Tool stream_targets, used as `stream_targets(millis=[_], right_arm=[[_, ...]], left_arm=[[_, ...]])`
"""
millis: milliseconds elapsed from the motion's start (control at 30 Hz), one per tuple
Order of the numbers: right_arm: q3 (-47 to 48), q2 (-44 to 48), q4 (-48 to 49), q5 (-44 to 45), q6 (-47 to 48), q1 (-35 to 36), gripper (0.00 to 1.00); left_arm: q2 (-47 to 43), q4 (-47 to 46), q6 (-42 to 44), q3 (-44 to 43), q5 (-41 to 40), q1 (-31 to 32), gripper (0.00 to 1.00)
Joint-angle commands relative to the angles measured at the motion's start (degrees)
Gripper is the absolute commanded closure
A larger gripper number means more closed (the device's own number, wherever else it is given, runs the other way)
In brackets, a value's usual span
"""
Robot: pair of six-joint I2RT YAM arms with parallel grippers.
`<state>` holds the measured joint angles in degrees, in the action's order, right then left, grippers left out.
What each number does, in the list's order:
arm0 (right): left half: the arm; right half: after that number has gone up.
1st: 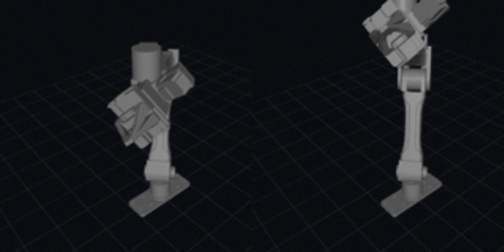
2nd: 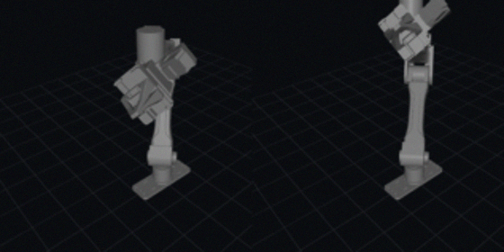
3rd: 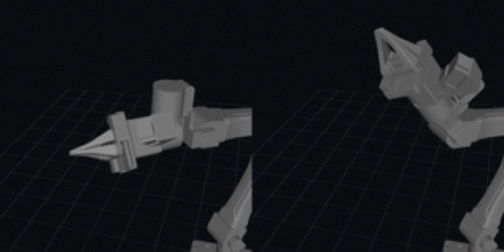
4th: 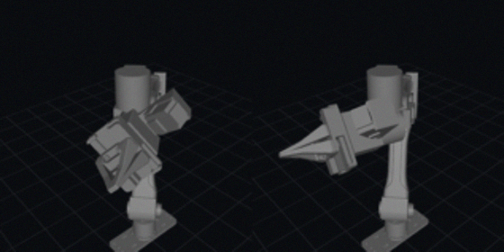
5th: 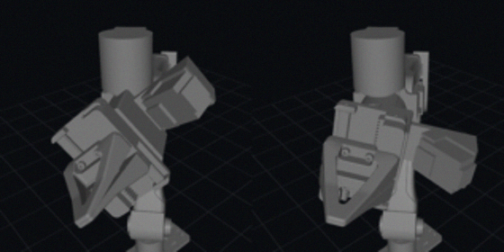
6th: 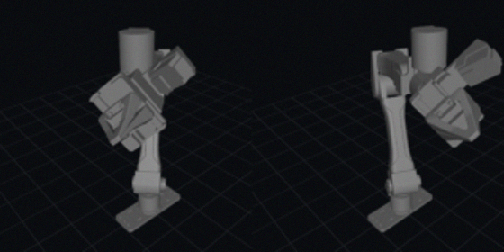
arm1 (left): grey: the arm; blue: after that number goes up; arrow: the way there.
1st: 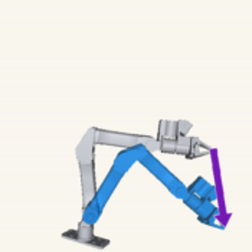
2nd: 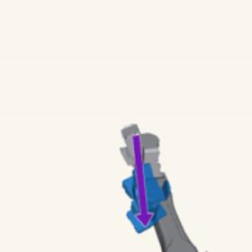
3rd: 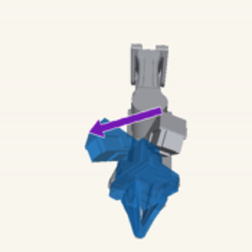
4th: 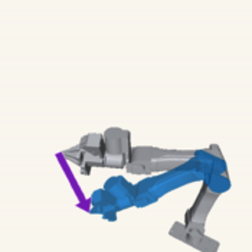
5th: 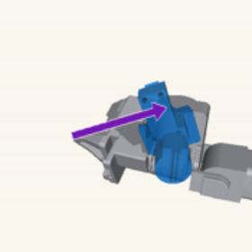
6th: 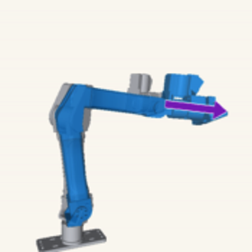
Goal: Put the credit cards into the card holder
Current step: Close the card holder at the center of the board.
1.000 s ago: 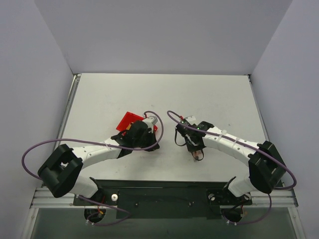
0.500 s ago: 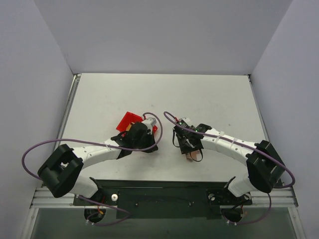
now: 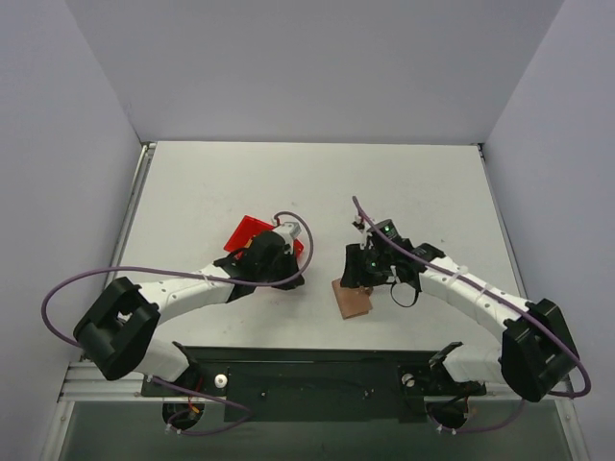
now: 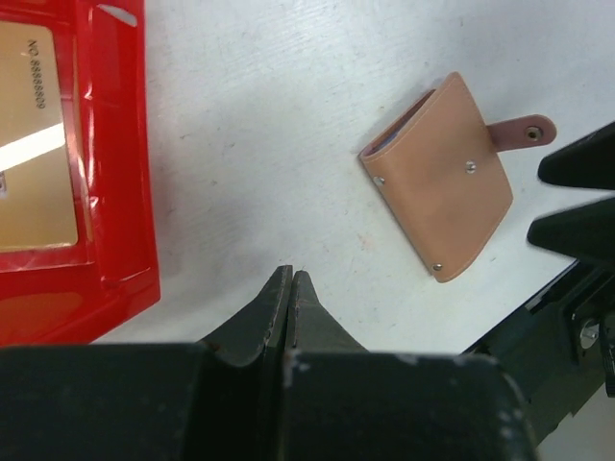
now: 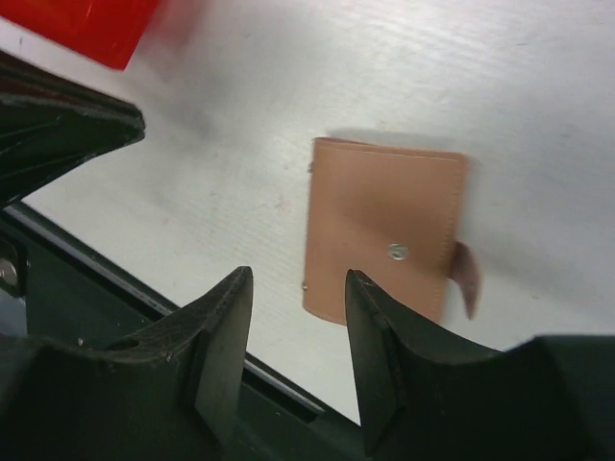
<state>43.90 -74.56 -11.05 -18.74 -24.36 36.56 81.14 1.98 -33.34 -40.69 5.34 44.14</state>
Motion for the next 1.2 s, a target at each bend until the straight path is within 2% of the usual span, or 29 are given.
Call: stream_targets(millis=[0, 67, 133, 233, 300, 400, 500, 1167], right_arm=[[-2.15, 6.17, -1.34, 6.14, -1.48, -4.55, 0.62], [-1.98, 7.41, -4.15, 12.2, -2.53, -5.96, 0.64], [-2.24, 7.68, -6.26, 14.6, -4.02, -8.24, 0.68], [-4.95, 8.2, -4.78, 8.93, -6.48, -14.81, 0.78], [-7.15, 9.43, -2.94, 4.71, -7.71, -19.12, 0.8], [-8.48, 11.72, -2.92, 6.07, -7.02, -21.0, 0.77], [-8.74, 14.18, -4.42, 9.59, -5.88, -21.61, 0.7], [-10.67, 6.45, 0.59, 2.13, -9.04, -23.81, 0.74]], left_arm=[[1.73, -1.1, 2.05, -5.35, 3.87, 0.07, 1.0], [2.09, -1.1, 3.19, -7.2, 4.58, 1.38, 1.0], [3.05, -3.56, 4.42, -8.87, 4.76, 2.96, 1.0], [5.33, -5.13, 4.95, -11.43, 5.38, 5.07, 1.0], [7.53, -7.33, 5.13, -12.57, 5.82, 6.39, 1.0], [11.92, -8.83, 4.43, -14.24, 6.34, 7.19, 1.0], [14.21, -11.11, 2.85, -14.16, 6.7, 7.19, 1.0], [21.42, -13.14, 0.82, -16.0, 11.35, 9.65, 1.0]])
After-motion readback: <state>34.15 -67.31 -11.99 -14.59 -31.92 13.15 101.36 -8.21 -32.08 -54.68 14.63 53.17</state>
